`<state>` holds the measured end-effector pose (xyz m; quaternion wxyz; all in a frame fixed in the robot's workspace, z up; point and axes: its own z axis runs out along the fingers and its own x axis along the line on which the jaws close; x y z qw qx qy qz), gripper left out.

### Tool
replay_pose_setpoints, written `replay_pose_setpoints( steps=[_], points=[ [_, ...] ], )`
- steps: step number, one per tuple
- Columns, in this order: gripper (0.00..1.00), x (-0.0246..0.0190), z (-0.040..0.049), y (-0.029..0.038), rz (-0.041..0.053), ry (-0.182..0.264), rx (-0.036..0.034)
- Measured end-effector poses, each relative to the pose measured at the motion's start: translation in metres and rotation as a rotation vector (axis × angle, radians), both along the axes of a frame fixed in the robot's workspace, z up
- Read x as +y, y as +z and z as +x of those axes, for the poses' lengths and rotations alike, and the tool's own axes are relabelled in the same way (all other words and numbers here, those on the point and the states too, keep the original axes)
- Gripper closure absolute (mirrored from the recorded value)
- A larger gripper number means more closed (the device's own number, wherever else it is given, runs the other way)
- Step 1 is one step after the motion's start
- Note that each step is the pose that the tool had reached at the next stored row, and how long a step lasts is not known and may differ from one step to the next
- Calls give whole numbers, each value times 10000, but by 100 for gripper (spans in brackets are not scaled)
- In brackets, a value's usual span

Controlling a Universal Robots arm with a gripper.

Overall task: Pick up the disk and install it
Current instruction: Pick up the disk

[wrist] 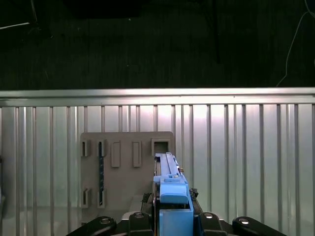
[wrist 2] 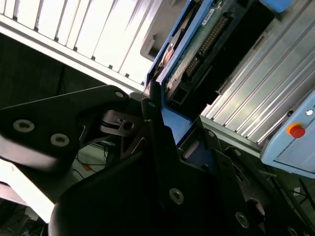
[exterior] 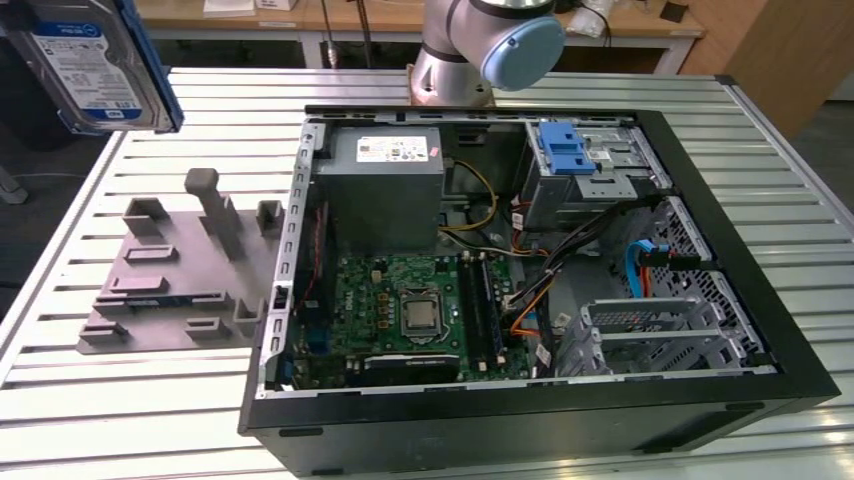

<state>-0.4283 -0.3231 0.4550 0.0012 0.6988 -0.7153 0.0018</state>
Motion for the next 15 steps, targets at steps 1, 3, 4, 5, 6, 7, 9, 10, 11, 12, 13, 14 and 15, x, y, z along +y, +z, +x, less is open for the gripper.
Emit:
replay_pose_setpoints(
  steps=[1, 3, 4, 5, 6, 7, 9, 10, 11, 12, 13, 14, 15],
  points=[
    [64, 1, 0, 16, 0, -1, 0],
    [64, 2, -1, 48, 0, 0, -1],
    [64, 2, -1, 65, 0, 0, -3],
    [64, 2, -1, 83, -1, 0, -3],
    [64, 2, -1, 102, -1, 0, -5],
    [64, 2, -1, 120, 0, 0, -6],
    [64, 2, -2, 150, -1, 0, -7],
    [64, 2, -2, 155, 0, 0, -7],
    [64, 2, -2, 155, 0, 0, -8],
    [64, 2, -1, 155, 0, 0, -9],
    [64, 2, -1, 155, 0, 0, -9],
    [64, 2, -2, 156, 0, 0, -8],
    [64, 2, -2, 157, 1, 0, -7]
  ],
)
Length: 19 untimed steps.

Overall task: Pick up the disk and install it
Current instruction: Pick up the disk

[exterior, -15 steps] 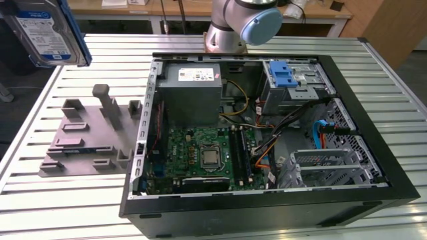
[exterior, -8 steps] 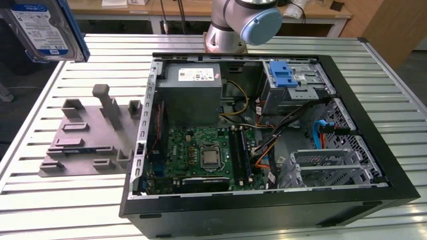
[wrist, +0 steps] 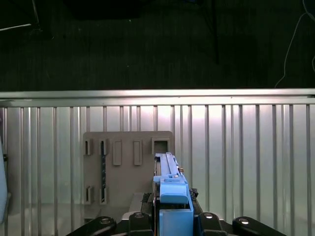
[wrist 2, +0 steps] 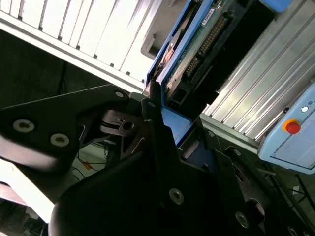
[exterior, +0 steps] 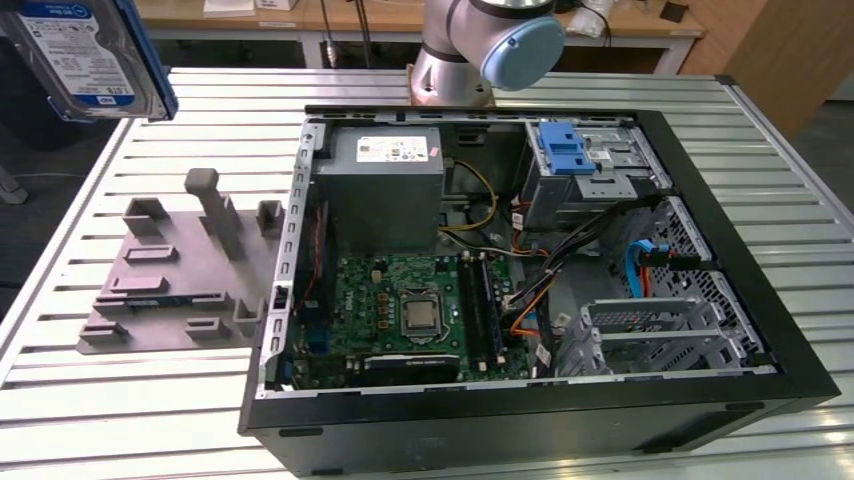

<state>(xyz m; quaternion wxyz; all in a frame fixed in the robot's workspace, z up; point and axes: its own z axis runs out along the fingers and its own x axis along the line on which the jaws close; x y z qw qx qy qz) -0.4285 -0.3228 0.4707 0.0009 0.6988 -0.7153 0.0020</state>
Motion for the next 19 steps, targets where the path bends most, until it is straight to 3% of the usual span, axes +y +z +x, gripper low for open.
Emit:
replay_pose_setpoints(
  steps=[4, 14, 17, 19],
  points=[
    [64, -54, 0, 1, 22, -1, 1],
    [64, -326, 0, 2, 23, 0, 0],
    [64, -344, 1, 26, 23, -1, 0],
    [64, -345, 1, 78, 23, -1, -1]
  ],
)
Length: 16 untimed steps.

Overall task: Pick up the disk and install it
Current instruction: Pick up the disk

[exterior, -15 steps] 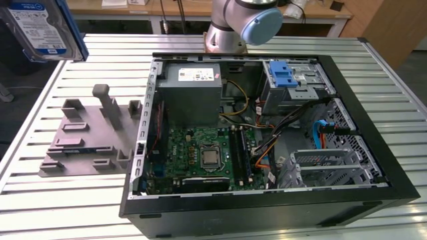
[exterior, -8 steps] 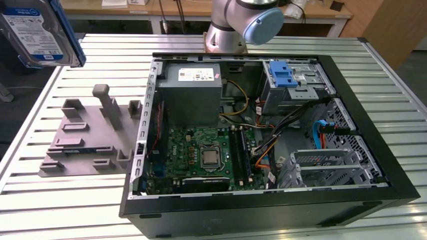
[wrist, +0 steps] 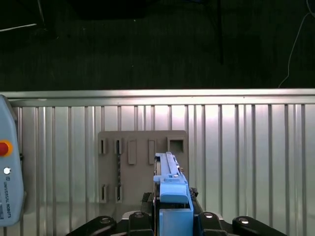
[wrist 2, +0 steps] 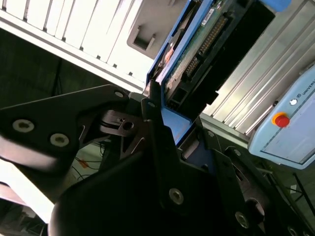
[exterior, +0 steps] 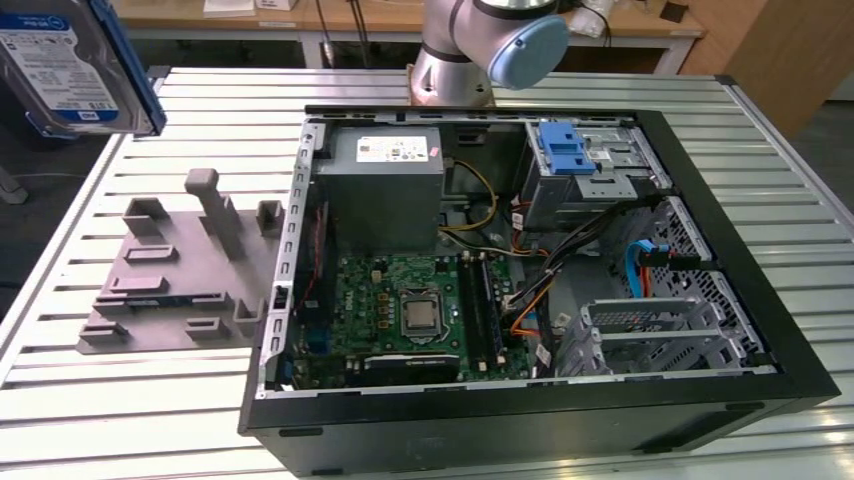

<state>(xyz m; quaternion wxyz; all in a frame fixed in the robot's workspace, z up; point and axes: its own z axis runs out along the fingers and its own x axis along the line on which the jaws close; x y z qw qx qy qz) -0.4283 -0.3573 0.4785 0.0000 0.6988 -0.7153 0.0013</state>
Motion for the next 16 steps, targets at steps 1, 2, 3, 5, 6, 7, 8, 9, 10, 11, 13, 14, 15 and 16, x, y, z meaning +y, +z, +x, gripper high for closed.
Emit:
replay_pose_setpoints(
  steps=[1, 2, 3, 5, 6, 7, 8, 9, 10, 11, 13, 14, 15, 16],
  points=[
    [64, -1, 0, 24, 0, 0, 1],
    [64, -4, 0, 50, -1, 0, 2],
    [64, -9, 1, 70, 1, 2, 0],
    [64, -27, 0, 103, 0, 1, 1],
    [64, -40, 0, 114, 0, 0, 1],
    [64, -56, 0, 122, 0, 0, 1],
    [64, -76, 0, 125, 0, 0, 1],
    [64, -95, 0, 124, 0, 1, 1],
    [64, -115, 0, 125, 0, 1, 0],
    [64, -134, 0, 126, -1, 0, 2],
    [64, -182, 0, 125, 0, 1, 0],
    [64, -205, 0, 125, 0, 1, 1],
    [64, -227, 0, 124, 1, 0, 0],
    [64, -251, 0, 125, 0, 0, 1]
  ],
)
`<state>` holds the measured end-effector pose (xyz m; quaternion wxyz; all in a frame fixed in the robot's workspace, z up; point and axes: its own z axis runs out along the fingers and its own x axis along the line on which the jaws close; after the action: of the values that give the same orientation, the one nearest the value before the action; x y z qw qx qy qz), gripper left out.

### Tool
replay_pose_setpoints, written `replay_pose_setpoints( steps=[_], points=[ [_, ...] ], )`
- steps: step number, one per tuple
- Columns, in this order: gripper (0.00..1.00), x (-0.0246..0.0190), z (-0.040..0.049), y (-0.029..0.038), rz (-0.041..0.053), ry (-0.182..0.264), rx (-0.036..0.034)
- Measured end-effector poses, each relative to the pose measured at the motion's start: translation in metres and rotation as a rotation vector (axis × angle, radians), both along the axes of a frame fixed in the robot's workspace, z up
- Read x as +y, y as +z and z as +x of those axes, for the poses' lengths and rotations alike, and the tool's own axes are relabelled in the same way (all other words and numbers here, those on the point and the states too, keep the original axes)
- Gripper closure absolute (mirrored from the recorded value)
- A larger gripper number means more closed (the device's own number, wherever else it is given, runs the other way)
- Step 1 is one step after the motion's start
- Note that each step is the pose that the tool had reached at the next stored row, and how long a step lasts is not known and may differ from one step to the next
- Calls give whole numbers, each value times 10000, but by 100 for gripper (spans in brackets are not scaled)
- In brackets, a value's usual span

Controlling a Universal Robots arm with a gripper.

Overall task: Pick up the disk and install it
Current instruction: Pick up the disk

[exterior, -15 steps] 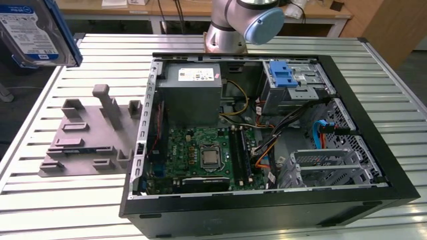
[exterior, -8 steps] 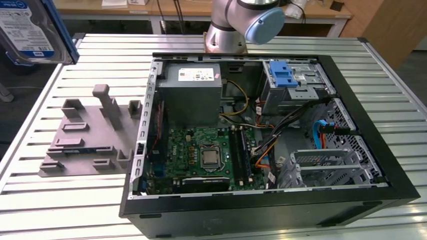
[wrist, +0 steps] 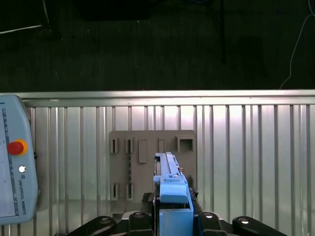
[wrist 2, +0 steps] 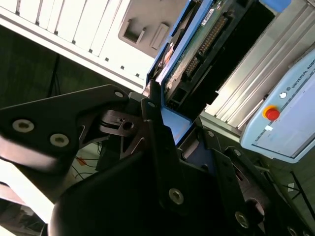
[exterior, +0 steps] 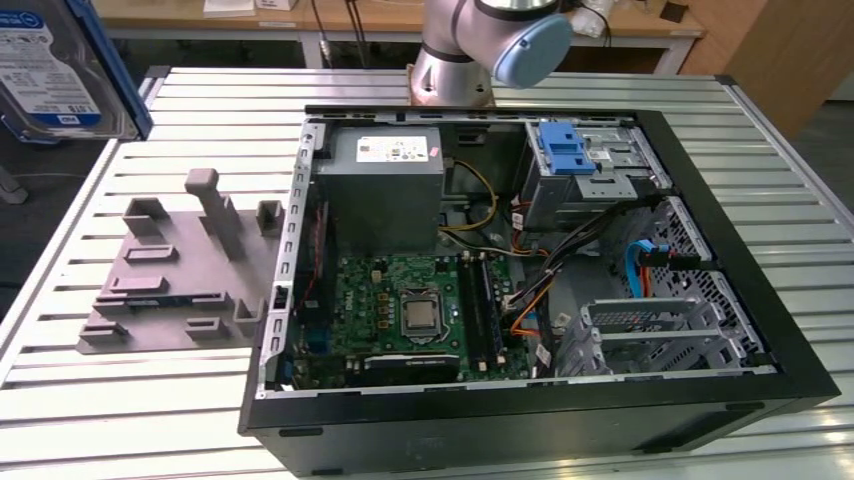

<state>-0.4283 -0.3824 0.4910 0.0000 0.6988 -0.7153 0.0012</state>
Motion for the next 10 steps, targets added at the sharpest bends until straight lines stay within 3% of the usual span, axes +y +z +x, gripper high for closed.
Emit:
replay_pose_setpoints(
  steps=[4, 10],
  points=[
    [64, -79, 4, 0, -1, 1, 0],
    [64, -94, 92, 1, -1, 0, 0]
  ],
)
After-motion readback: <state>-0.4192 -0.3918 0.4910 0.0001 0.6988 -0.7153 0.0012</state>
